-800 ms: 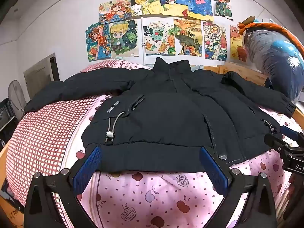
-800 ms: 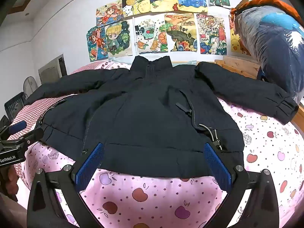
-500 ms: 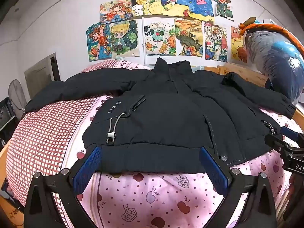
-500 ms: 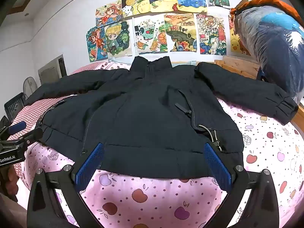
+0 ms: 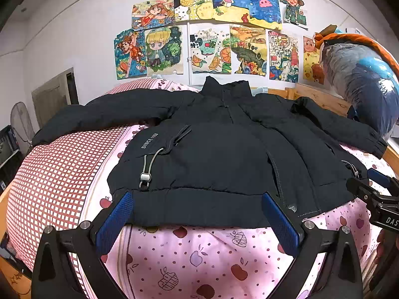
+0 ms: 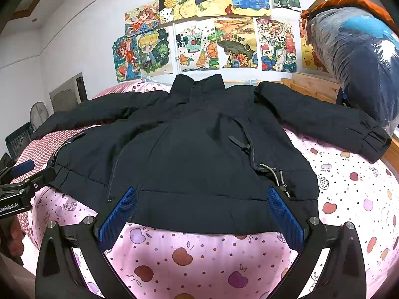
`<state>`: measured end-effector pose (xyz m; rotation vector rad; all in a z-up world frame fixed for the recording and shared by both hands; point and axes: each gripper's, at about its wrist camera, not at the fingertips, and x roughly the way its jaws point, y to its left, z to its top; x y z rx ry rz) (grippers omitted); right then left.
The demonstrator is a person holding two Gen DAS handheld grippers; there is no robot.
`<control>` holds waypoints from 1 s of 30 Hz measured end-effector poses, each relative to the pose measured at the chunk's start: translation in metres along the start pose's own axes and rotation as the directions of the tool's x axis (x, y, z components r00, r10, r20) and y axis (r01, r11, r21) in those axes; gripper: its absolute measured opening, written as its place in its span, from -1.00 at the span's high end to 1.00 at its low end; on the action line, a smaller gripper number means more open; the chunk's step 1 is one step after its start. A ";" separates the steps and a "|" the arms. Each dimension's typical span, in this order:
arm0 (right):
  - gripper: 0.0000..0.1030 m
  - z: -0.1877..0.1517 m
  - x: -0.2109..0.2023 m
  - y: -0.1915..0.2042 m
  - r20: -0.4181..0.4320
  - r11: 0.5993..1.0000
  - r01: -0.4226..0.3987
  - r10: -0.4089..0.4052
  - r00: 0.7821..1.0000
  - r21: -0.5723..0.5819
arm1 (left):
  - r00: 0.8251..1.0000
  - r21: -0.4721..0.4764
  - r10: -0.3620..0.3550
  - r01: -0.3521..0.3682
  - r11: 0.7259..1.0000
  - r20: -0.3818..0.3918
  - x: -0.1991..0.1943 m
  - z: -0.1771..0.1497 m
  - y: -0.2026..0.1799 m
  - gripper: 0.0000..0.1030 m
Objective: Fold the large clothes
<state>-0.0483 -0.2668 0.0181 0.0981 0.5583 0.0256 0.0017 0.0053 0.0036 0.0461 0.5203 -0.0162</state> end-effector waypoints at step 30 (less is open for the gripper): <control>-0.98 -0.005 -0.001 0.000 0.001 1.000 -0.002 0.002 1.000 0.003 | 1.000 0.007 -0.012 0.012 1.000 0.009 -0.006 -0.001 -0.008 -1.00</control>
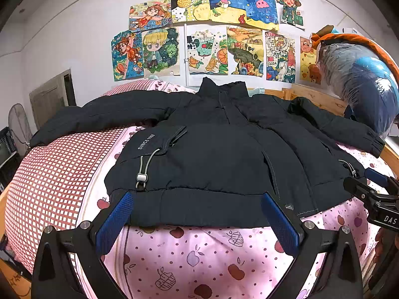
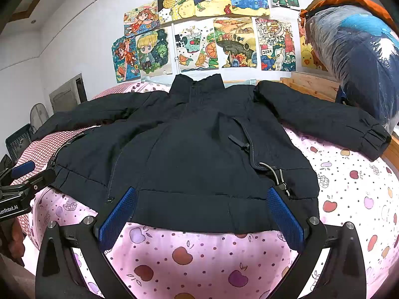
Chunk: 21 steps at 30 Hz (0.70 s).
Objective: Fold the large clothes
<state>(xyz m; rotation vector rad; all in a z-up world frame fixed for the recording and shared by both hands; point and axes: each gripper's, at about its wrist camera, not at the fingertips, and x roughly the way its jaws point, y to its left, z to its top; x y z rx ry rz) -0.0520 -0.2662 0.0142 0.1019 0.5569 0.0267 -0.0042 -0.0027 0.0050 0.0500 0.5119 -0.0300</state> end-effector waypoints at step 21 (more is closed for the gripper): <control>-0.98 -0.002 -0.001 0.000 0.002 1.000 0.000 0.000 1.000 0.001 | 1.000 0.000 0.000 0.000 1.000 0.001 0.000 -0.001 0.000 -1.00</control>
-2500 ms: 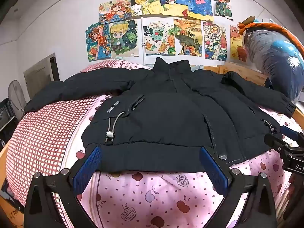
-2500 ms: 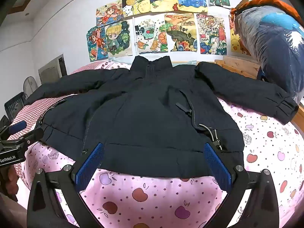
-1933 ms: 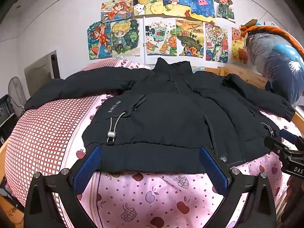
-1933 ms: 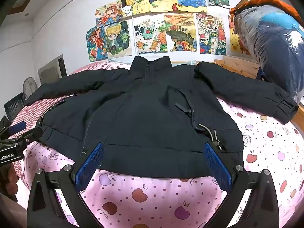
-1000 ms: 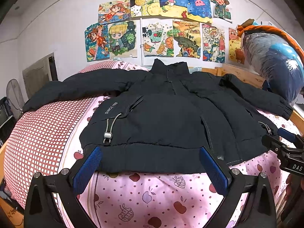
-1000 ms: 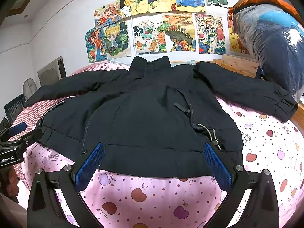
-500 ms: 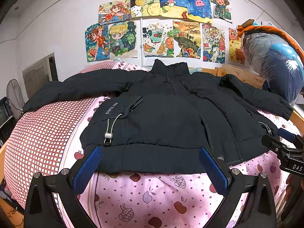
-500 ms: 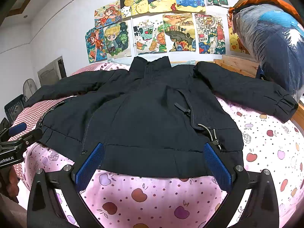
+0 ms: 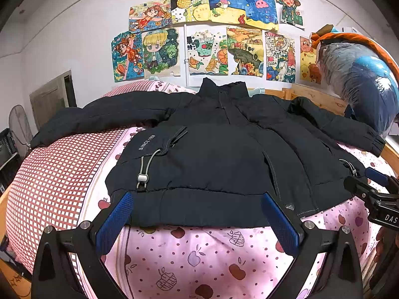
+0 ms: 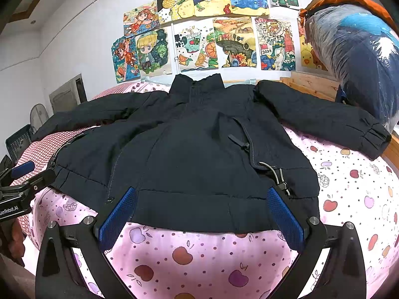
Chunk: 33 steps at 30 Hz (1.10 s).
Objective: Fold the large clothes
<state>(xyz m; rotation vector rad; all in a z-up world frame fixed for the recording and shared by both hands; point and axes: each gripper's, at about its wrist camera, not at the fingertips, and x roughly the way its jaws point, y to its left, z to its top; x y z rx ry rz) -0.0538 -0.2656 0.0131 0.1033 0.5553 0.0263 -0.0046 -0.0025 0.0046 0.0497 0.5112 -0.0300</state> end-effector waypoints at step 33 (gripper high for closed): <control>-0.98 0.023 -0.001 -0.037 -0.058 0.988 0.132 -0.127 0.990 0.082 | 0.989 0.007 -0.141 0.141 0.990 -0.053 0.034 0.062 0.007 -1.00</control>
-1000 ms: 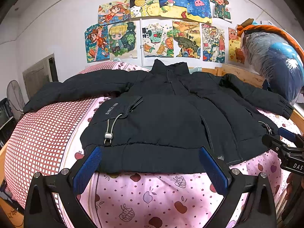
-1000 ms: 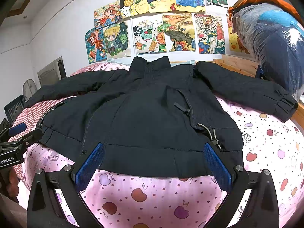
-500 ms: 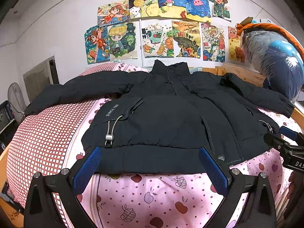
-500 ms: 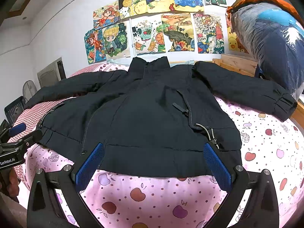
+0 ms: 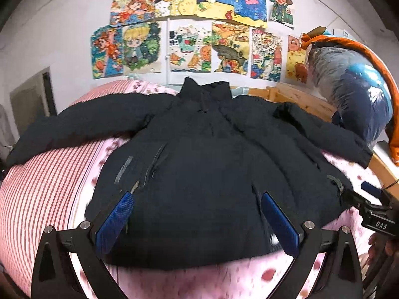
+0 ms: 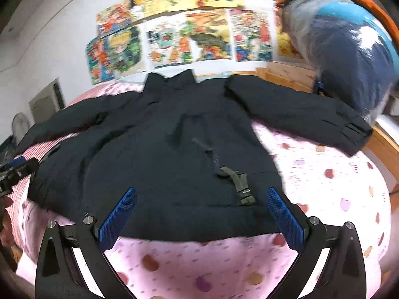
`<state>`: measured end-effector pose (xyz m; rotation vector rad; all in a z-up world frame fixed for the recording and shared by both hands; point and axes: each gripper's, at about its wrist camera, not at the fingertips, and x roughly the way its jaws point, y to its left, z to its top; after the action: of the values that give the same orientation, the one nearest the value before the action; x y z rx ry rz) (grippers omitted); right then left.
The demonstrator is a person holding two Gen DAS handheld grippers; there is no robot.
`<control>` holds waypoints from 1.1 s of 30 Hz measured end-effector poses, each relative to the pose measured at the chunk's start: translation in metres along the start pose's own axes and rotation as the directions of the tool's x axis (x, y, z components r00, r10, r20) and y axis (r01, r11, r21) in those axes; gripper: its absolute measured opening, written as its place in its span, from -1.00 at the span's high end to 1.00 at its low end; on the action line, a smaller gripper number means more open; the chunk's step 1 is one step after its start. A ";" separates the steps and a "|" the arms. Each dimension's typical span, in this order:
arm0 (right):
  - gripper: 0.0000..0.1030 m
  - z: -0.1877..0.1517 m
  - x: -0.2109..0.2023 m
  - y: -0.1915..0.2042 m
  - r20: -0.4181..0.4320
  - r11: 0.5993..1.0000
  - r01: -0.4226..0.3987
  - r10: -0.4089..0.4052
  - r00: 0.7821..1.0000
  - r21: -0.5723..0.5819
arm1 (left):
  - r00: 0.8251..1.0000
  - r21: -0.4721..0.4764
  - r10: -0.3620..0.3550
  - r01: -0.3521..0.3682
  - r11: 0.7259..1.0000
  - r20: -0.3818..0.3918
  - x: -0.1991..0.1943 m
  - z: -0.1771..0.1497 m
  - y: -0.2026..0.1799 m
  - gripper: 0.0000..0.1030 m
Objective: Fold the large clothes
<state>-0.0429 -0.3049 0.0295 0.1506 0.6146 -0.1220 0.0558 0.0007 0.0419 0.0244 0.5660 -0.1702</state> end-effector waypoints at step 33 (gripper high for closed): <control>-0.98 0.047 0.156 -0.142 0.132 0.692 0.050 -0.208 0.969 0.720 | 0.985 0.156 -0.139 0.154 0.976 -0.103 0.309 0.200 -0.135 -1.00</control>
<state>0.0876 -0.4635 -0.0377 0.8514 0.3377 -0.5149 0.3963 -0.1934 0.0479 0.1508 0.6447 -0.3612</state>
